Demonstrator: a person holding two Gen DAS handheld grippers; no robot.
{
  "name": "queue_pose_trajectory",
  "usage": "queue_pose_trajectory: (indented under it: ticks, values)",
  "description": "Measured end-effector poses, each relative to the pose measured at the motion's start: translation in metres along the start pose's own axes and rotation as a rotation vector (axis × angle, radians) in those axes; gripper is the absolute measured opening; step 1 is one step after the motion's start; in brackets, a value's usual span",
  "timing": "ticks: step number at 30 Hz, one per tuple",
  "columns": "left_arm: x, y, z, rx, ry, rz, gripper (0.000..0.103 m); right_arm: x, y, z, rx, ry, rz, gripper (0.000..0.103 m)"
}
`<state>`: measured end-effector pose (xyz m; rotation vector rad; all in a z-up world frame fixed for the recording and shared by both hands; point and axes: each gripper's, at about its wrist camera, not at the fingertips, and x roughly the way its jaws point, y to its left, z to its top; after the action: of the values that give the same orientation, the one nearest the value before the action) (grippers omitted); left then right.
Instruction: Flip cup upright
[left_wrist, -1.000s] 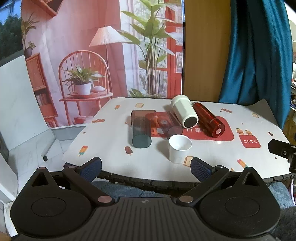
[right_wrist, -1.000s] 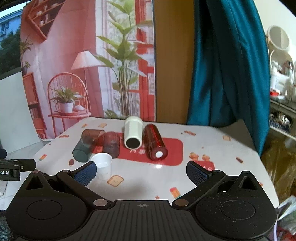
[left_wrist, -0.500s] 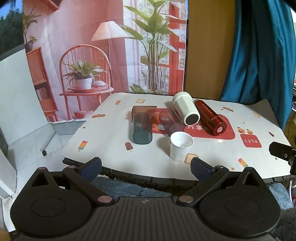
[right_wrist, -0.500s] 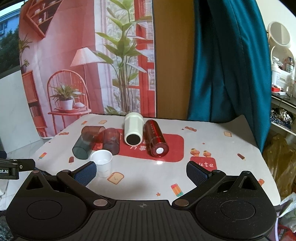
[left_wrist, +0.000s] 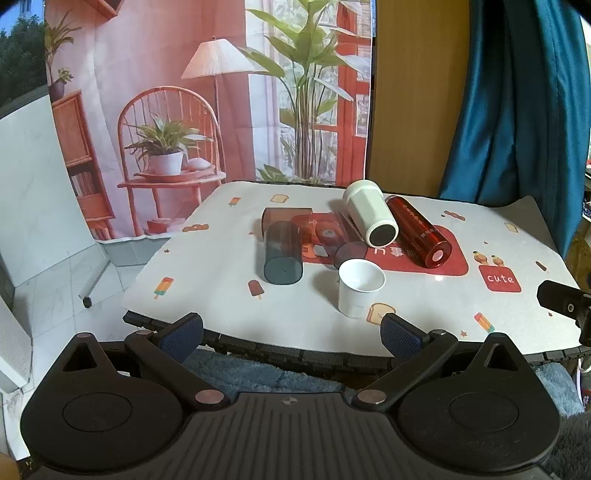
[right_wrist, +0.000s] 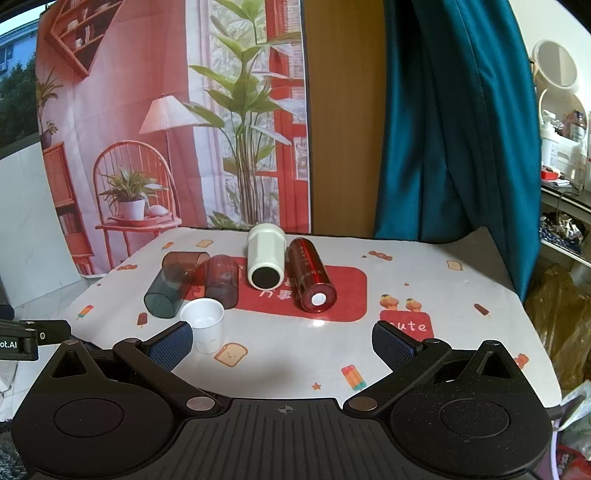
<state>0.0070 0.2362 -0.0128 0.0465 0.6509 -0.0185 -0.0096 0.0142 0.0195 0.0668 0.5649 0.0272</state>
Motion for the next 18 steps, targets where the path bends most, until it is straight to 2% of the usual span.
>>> queue_pose_trajectory:
  ticks: [18]
  values:
    - [0.0011, 0.0002, -0.0013, -0.002, 0.003, -0.002, 0.103, 0.0002, -0.0006, 0.0000, 0.001, 0.000, 0.000, 0.103]
